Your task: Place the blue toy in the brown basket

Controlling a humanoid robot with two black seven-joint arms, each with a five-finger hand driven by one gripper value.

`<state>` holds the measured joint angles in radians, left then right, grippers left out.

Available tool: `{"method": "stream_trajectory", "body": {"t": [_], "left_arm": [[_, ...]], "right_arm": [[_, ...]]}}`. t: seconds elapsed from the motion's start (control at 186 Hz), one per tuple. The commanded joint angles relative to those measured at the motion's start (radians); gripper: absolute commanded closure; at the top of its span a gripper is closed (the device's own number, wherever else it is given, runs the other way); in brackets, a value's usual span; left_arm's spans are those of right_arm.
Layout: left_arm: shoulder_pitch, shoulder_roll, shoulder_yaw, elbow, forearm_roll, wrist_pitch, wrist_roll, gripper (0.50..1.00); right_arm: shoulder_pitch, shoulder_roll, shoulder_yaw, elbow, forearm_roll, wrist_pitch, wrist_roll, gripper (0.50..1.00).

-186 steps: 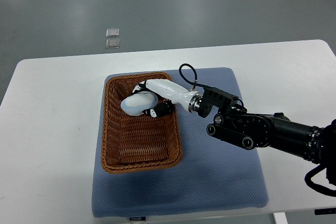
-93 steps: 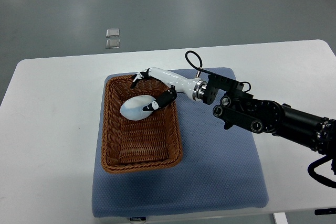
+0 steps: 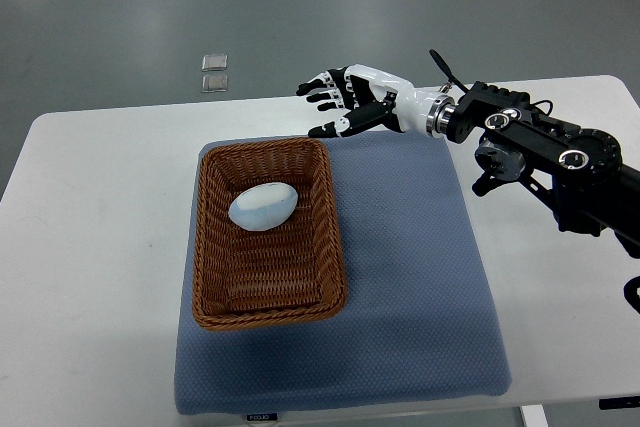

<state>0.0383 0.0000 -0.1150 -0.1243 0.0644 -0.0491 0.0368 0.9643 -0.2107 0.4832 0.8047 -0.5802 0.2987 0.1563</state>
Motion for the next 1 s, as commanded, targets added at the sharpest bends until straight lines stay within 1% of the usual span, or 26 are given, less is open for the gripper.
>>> {"method": "stream_trajectory", "body": {"t": [0.0, 0.247, 0.425, 0.532, 0.64, 0.995], "left_arm": [[0.0, 0.0, 0.0, 0.0, 0.0, 0.0, 0.0, 0.5], [0.0, 0.0, 0.0, 0.0, 0.0, 0.0, 0.0, 0.5], [0.0, 0.0, 0.0, 0.0, 0.0, 0.0, 0.0, 0.5], [0.0, 0.0, 0.0, 0.0, 0.0, 0.0, 0.0, 0.5], [0.0, 0.0, 0.0, 0.0, 0.0, 0.0, 0.0, 0.5], [0.0, 0.0, 0.0, 0.0, 0.0, 0.0, 0.0, 0.5]], "right_arm": [[-0.016, -0.01, 0.003, -0.044, 0.137, 0.002, -0.001, 0.595], [-0.073, -0.022, 0.003, -0.13, 0.404, 0.005, -0.001, 0.595], [-0.098, -0.012, 0.003, -0.232, 0.595, 0.008, -0.004, 0.595], [-0.107, -0.01, 0.002, -0.251, 0.614, 0.007, -0.004, 0.595], [-0.114, -0.007, 0.003, -0.251, 0.612, 0.0, 0.003, 0.587], [-0.116, -0.007, 0.003, -0.251, 0.612, -0.001, 0.006, 0.585]]}}
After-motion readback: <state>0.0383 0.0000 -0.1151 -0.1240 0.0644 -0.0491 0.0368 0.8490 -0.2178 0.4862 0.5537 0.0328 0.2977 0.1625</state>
